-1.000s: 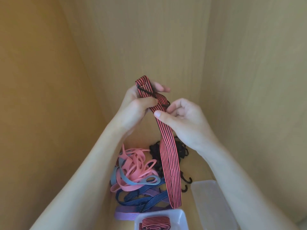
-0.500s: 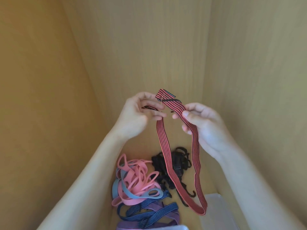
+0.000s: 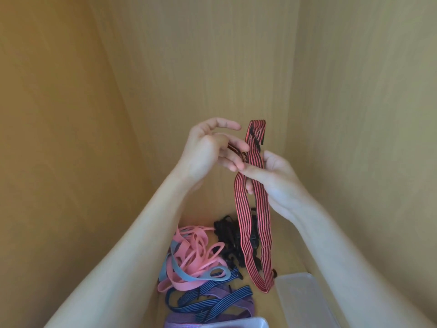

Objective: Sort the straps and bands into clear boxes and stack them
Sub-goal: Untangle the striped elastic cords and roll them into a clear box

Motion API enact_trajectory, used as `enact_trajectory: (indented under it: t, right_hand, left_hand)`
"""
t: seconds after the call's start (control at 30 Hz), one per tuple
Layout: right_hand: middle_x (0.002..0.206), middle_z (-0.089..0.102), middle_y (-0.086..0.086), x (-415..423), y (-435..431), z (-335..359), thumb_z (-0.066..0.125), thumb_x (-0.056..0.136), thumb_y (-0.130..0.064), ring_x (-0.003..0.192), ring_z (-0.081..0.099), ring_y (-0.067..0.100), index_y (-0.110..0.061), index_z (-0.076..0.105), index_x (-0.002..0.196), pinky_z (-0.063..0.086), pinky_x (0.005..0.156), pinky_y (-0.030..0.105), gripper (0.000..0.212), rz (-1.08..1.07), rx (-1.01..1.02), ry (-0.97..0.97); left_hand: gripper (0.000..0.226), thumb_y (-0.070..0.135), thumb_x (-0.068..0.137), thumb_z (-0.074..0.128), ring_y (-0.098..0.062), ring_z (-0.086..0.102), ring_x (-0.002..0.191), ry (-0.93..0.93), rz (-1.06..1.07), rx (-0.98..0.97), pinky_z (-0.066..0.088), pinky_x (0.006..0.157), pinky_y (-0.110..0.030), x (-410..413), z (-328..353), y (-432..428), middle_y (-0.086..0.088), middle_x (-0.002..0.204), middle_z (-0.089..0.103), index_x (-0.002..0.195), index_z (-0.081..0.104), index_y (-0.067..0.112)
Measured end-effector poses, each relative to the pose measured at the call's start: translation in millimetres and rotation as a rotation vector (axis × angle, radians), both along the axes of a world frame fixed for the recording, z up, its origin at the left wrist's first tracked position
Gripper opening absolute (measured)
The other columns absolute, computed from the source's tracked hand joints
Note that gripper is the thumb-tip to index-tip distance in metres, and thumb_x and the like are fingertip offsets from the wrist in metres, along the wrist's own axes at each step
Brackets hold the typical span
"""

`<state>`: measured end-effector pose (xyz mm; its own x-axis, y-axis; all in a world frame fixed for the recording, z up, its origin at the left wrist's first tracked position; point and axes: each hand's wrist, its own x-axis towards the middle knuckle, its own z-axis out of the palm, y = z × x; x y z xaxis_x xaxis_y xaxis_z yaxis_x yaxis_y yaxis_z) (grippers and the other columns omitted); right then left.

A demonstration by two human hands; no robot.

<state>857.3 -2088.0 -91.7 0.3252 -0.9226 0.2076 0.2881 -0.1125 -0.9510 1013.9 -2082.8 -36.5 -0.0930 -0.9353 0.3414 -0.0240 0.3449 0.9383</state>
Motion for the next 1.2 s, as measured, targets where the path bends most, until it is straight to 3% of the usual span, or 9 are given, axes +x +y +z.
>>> enact_trajectory:
  t: [0.07, 0.23, 0.37, 0.5, 0.63, 0.73, 0.9, 1.1, 1.2]
  right_hand:
    - [0.087, 0.072, 0.012, 1, -2, 1, 0.080, 0.079, -0.017, 0.054, 0.051, 0.015, 0.001, 0.058, 0.116, 0.041, 0.050, 0.025, 0.047, -0.028, -0.016, 0.016]
    - [0.075, 0.070, 0.007, 1, -5, 0, 0.071, 0.089, -0.002, 0.052, 0.048, 0.013, -0.004, 0.059, 0.094, 0.040, 0.047, 0.023, 0.013, -0.056, -0.008, 0.025]
    - [0.080, 0.069, 0.013, -2, -5, 2, 0.067, 0.092, -0.004, 0.052, 0.045, 0.015, -0.012, 0.063, 0.074, 0.039, 0.049, 0.023, 0.020, 0.044, 0.022, -0.038]
    - [0.085, 0.070, 0.015, -2, -3, 2, 0.067, 0.092, -0.012, 0.052, 0.047, 0.012, -0.005, 0.062, 0.095, 0.039, 0.047, 0.019, 0.009, 0.147, 0.091, -0.024]
    - [0.107, 0.068, 0.018, -4, -6, -1, 0.066, 0.096, -0.018, 0.053, 0.057, 0.022, -0.004, 0.054, 0.111, 0.043, 0.042, 0.025, 0.023, 0.117, 0.269, -0.009]
    - [0.123, 0.063, 0.018, -9, -11, -4, 0.057, 0.100, -0.012, 0.059, 0.067, 0.026, -0.007, 0.053, 0.117, 0.051, 0.043, 0.029, 0.018, 0.066, 0.353, 0.055]
    - [0.102, 0.065, 0.017, -16, -13, -6, 0.041, 0.099, 0.000, 0.062, 0.070, 0.026, -0.001, 0.061, 0.103, 0.058, 0.051, 0.036, 0.020, 0.103, 0.425, 0.166]
    - [0.080, 0.060, 0.006, -17, -5, -16, 0.060, 0.098, -0.010, 0.052, 0.056, 0.019, -0.011, 0.064, 0.112, 0.052, 0.045, 0.031, 0.015, 0.213, 0.349, 0.125]
    - [0.072, 0.055, 0.001, -15, -1, -18, 0.060, 0.098, -0.013, 0.047, 0.047, 0.014, -0.011, 0.067, 0.105, 0.047, 0.042, 0.027, 0.010, 0.182, 0.269, 0.152]
  left_hand:
    - [0.046, -0.016, 0.075, 0.032, -0.028, 0.063, 0.049, 0.023, -0.024, -0.001, 0.048, 0.046, -0.030, -3, -2, -2, -0.016, 0.085, 0.072, 0.109, 0.059, -0.001]
    - [0.047, -0.002, 0.067, 0.047, -0.015, 0.053, 0.046, 0.038, 0.108, -0.012, 0.033, 0.039, -0.022, 2, -11, -6, -0.007, 0.114, 0.070, 0.110, 0.063, 0.009]
    - [0.045, 0.005, 0.072, 0.056, -0.013, 0.050, 0.064, 0.052, 0.030, 0.088, 0.033, 0.052, -0.024, 14, -29, -7, -0.008, 0.101, 0.062, 0.115, 0.067, 0.012]
    - [0.012, 0.013, 0.087, 0.072, -0.018, 0.053, 0.073, 0.031, -0.044, 0.077, 0.041, 0.063, -0.026, 19, -41, -6, -0.011, 0.087, 0.061, 0.098, 0.068, 0.010]
    - [0.009, 0.014, 0.095, 0.065, -0.015, 0.065, 0.079, 0.094, 0.062, 0.083, 0.049, 0.072, -0.026, 26, -43, -7, -0.008, 0.091, 0.070, 0.098, 0.065, 0.006]
    - [0.005, 0.013, 0.097, 0.062, -0.011, 0.066, 0.071, 0.170, 0.101, 0.107, 0.051, 0.067, -0.021, 32, -39, -6, -0.005, 0.086, 0.068, 0.093, 0.064, 0.010]
    - [0.014, 0.012, 0.097, 0.063, -0.014, 0.070, 0.074, 0.152, 0.169, 0.109, 0.055, 0.071, -0.026, 34, -36, -5, -0.003, 0.085, 0.073, 0.084, 0.061, 0.017]
    - [0.002, 0.014, 0.099, 0.061, -0.010, 0.069, 0.075, 0.198, 0.152, 0.132, 0.054, 0.062, -0.021, 34, -38, -5, -0.006, 0.091, 0.076, 0.098, 0.062, 0.013]
    - [0.003, 0.015, 0.099, 0.060, -0.011, 0.067, 0.076, 0.204, 0.148, 0.151, 0.053, 0.065, -0.022, 34, -41, -6, -0.005, 0.090, 0.075, 0.097, 0.063, 0.015]
